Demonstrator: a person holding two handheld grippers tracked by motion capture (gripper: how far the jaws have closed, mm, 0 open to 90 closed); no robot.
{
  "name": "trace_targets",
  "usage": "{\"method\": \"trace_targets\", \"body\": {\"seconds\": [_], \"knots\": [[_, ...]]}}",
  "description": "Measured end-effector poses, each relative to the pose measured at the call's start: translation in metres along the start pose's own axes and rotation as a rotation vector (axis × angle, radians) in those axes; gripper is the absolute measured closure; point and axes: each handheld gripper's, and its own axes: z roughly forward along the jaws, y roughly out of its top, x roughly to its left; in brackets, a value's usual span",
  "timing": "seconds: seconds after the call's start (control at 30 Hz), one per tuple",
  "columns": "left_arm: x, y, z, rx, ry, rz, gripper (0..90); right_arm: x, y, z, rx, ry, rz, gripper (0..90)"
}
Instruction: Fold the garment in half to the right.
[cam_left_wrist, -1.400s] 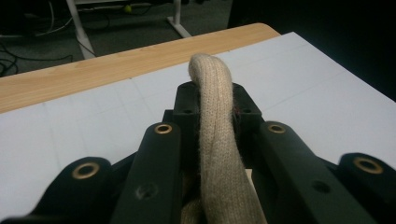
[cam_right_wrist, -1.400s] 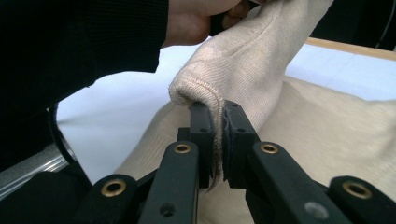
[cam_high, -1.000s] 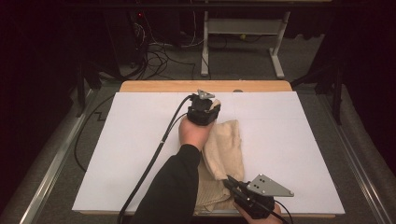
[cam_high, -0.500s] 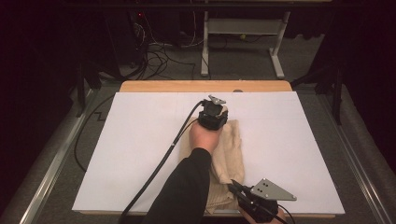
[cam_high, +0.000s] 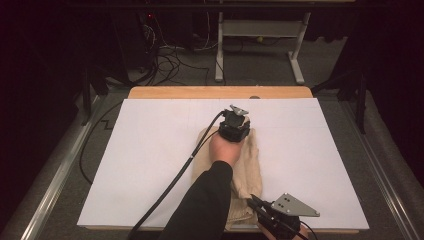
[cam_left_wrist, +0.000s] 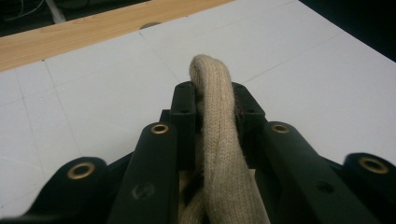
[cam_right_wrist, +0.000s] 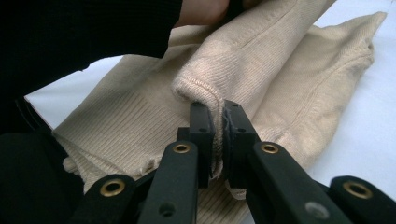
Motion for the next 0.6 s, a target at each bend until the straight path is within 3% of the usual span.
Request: {"method": "trace_targets", "body": {"seconds": [0.07,0.17,0.27,0.4,0.47,0.6], "knots": [[-0.002,0.000,0.002,-0.002,-0.005,-0.002,73.5,-0.001,-0.001,0.000,0.001,0.000,0.007,84.6],[-0.006,0.000,0.002,-0.021,-0.018,0.016,66.1,-0.002,-0.001,-0.001,0.005,0.000,0.014,81.2],[-0.008,0.003,-0.002,-0.051,-0.030,0.011,56.2,-0.004,-0.001,-0.003,-0.004,0.010,0.017,69.6],[-0.012,0.008,-0.010,-0.090,-0.047,0.044,44.3,-0.005,0.001,-0.006,-0.016,0.009,0.017,57.2],[-0.010,0.011,-0.014,-0.094,-0.077,0.028,34.8,-0.006,0.003,-0.008,-0.026,0.011,0.021,53.1],[-0.004,0.012,-0.024,-0.103,-0.088,0.063,30.0,-0.006,0.005,-0.011,-0.039,0.003,0.023,45.0]]}}
